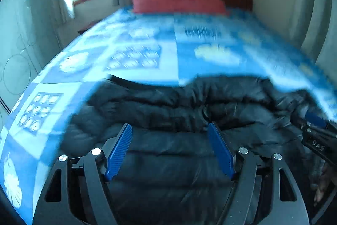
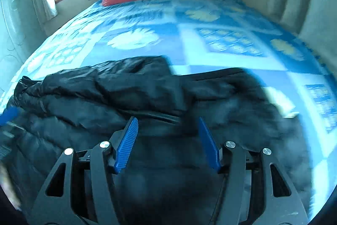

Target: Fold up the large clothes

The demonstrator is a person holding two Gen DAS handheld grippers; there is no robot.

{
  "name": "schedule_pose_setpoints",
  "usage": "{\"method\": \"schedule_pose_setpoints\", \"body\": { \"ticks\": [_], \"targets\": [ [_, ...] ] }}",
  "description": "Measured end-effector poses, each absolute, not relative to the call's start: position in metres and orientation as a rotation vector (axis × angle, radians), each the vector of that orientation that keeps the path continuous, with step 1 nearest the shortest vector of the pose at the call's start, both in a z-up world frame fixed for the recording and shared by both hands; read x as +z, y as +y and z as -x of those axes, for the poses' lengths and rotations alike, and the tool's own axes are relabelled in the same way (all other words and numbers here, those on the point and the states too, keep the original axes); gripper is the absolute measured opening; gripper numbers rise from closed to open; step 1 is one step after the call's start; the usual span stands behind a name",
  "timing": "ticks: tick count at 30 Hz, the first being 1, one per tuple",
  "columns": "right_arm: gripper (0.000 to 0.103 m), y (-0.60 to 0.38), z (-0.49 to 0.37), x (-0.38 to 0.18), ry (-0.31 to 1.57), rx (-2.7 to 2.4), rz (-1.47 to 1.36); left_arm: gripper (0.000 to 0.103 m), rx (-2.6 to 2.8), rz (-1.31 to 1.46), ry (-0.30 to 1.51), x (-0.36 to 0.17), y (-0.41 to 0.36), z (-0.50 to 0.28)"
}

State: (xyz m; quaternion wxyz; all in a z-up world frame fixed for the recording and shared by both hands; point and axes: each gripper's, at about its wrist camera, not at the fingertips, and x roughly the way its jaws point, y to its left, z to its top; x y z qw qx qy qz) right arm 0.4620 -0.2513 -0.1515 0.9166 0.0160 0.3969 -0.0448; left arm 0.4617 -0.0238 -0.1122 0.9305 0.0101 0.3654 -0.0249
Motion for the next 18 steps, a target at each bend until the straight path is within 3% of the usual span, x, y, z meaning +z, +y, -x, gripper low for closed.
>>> {"method": "schedule_pose_setpoints", "body": {
  "ticks": [11,18],
  "targets": [
    [0.066,-0.296,-0.459,-0.192,0.827,-0.154,-0.157,0.078,-0.006,0.050,0.819,-0.163,0.001,-0.480],
    [0.066,-0.292,-0.460,-0.183,0.848,-0.165,-0.136,0.079,-0.003,0.035,0.839,-0.164,-0.001,-0.484]
  ]
}}
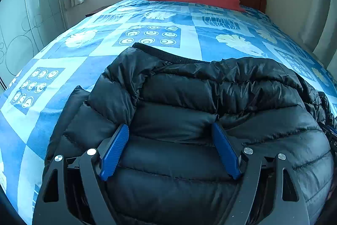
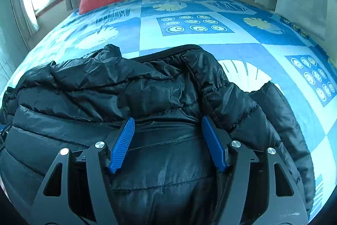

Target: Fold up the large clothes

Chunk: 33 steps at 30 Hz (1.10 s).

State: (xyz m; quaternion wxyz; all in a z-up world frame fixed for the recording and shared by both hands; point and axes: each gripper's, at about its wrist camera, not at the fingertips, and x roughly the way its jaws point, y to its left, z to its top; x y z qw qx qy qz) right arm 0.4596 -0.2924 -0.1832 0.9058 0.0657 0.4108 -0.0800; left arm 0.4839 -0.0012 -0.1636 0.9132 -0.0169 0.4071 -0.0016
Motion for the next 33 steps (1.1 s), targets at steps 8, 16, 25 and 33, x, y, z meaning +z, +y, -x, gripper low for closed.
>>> {"method": "schedule_pose_setpoints", "body": {
  "ticks": [8,16,25,33],
  "targets": [
    [0.074,-0.321,-0.391,-0.139,0.828,-0.185,-0.164,0.079,-0.046,0.000,0.855,-0.116,0.018,-0.434],
    [0.079,-0.384,-0.262,-0.148,0.826,-0.241,-0.361,0.080,0.030,0.241,0.865,-0.117,0.093,-0.303],
    [0.079,-0.402,-0.227,-0.179,0.845,-0.188,-0.670,0.080,0.040,0.498,0.937,-0.166,0.122,-0.241],
    [0.087,-0.390,-0.249,-0.194,0.802,-0.195,-0.724,0.086,0.101,0.605,0.848,-0.167,0.127,-0.259]
  ]
}}
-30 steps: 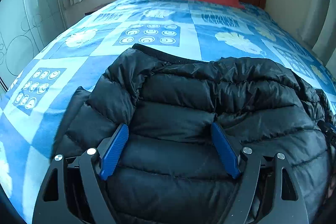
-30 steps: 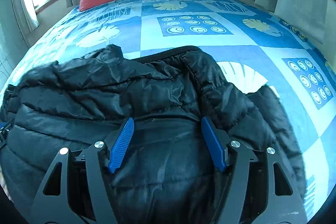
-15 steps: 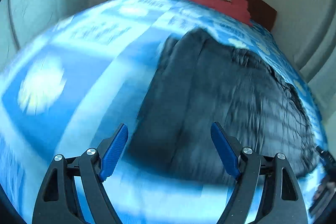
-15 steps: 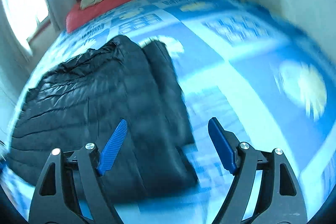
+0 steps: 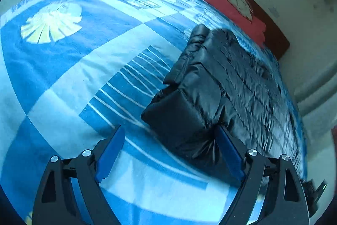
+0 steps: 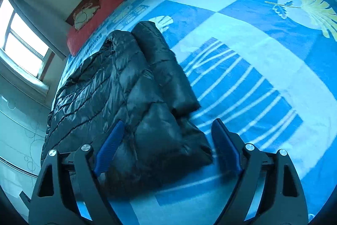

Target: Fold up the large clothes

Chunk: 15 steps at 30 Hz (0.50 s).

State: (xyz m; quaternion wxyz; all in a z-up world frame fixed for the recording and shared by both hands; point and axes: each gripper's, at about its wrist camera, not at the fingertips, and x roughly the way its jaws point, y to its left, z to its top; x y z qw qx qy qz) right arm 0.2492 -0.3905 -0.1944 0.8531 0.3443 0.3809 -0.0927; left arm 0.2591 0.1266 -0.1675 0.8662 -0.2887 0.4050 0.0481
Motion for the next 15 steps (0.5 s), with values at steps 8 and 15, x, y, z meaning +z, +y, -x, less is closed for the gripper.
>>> {"method": "schedule_pose_setpoints", "body": {
  "ticks": [8,15],
  "targets": [
    [0.082,-0.383,-0.240,-0.197,0.753,-0.203,-0.680,0.086,0.182,0.860,0.729,-0.161,0.141,-0.230],
    [0.075,-0.380,-0.240,-0.198,0.760,-0.206,-0.663,0.086,0.147,0.799,0.793,-0.170,0.140,-0.271]
  ]
}}
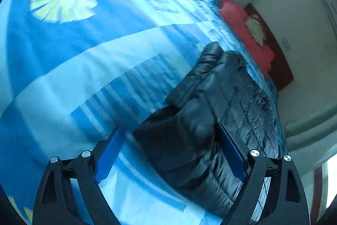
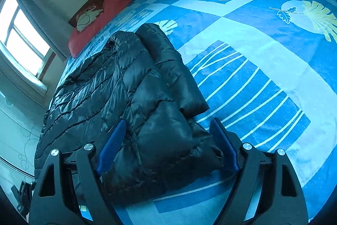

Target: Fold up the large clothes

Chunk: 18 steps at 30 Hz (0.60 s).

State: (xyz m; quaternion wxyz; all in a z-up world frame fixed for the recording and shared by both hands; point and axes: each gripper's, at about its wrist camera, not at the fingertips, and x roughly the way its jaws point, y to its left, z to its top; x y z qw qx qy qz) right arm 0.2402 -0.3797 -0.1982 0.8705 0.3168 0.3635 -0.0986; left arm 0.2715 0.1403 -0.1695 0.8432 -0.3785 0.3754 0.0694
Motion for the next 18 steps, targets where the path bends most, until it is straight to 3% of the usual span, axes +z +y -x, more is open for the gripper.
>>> {"method": "schedule_pose_setpoints", "body": {
  "ticks": [1,2,3,5,9,18],
  "targets": [
    [0.067,-0.378,-0.240,-0.198,0.758,-0.201,-0.660,0.061,0.134,0.795,0.781,-0.169,0.140,-0.271],
    [0.061,-0.375,-0.240,-0.198,0.754,-0.185,-0.661,0.048,0.106,0.791,0.788,-0.171,0.137,-0.272],
    [0.046,-0.374,-0.242,-0.197,0.751,-0.164,-0.669,0.043,0.097,0.783,0.787,-0.172,0.134,-0.271],
    [0.035,-0.370,-0.239,-0.196,0.742,-0.147,-0.685,0.032,0.085,0.769,0.773,-0.172,0.131,-0.265],
    [0.025,-0.367,-0.230,-0.188,0.727,-0.126,-0.685,0.025,0.075,0.735,0.770,-0.166,0.127,-0.255],
    [0.022,-0.360,-0.183,-0.176,0.735,-0.087,-0.684,0.024,0.063,0.725,0.773,-0.151,0.137,-0.207]
  ]
}}
